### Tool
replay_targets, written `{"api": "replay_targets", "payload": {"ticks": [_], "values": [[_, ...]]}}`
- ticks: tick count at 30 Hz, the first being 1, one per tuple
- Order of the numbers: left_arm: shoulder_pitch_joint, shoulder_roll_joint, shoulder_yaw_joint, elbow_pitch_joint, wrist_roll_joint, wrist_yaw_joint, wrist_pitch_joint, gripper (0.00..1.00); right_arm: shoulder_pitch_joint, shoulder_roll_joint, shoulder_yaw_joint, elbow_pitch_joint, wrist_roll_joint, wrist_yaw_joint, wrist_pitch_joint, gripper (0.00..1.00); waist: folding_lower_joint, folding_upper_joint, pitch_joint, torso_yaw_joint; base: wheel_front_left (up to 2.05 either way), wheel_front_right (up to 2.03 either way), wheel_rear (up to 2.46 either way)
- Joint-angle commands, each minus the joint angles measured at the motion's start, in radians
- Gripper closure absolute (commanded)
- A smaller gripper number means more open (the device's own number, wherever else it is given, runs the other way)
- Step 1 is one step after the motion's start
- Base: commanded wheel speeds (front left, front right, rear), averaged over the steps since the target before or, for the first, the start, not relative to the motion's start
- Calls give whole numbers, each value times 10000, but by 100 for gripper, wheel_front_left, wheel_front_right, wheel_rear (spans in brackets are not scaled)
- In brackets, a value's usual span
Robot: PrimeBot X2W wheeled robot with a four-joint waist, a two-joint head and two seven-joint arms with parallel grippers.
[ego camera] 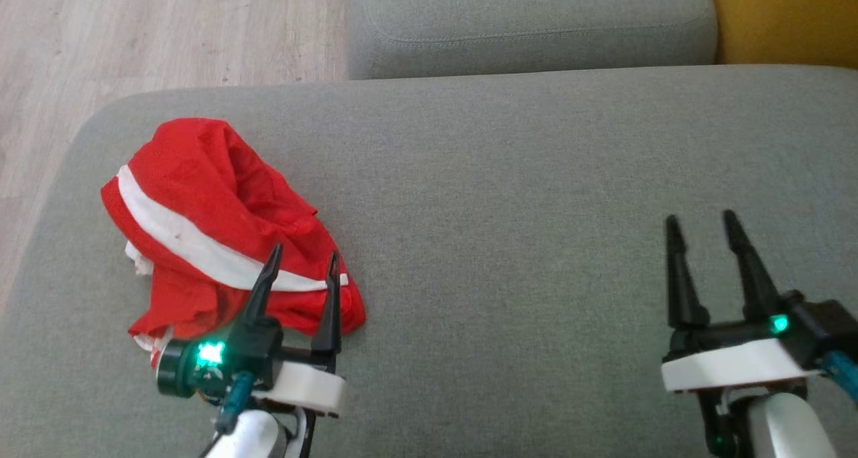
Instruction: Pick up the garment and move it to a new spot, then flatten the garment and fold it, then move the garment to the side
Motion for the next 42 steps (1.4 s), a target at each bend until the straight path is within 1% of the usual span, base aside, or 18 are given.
{"api": "replay_targets", "payload": {"ticks": [1,5,10,13,15,17,24,33,37,42], "values": [[-500,75,317,-452,-45,26,-159,0,-178,-84,100,-360,119,63,-154,0,0,0,16,1,0,0,0],[-203,-200,857,-719,-547,-301,-277,0,-138,-87,89,-182,715,66,-272,0,0,0,38,-12,0,0,0],[194,-528,1513,-781,-470,-836,-426,0,-51,-89,265,347,1530,69,-419,0,-1,0,24,-34,0,0,0],[417,-732,1782,-579,-289,-1271,-515,0,-32,-91,451,646,1478,71,-508,0,-1,0,16,-48,0,0,0],[552,-829,1766,-134,-175,-1644,-574,0,-24,-92,524,887,1429,72,-567,0,-1,0,-7,-50,0,0,0],[526,-913,1805,117,147,-1831,-633,0,-45,-93,617,1103,1201,73,-626,0,-1,0,-20,-55,0,0,0],[499,-1258,2151,361,1206,-2143,-799,0,-167,-96,772,1401,626,77,-791,0,-1,0,-39,-39,0,0,0],[615,-1573,2642,435,1629,-2492,-799,0,-202,-96,737,1397,741,77,-791,0,-1,0,-37,4,0,0,0],[591,-1682,2805,574,1808,-2593,-799,0,-172,-96,793,1390,846,77,-791,0,-1,0,-59,279,0,0,0],[570,-1763,3050,754,1960,-2645,-799,0,-150,-96,1137,1302,882,77,-791,0,-1,0,-103,879,0,0,0]]}}
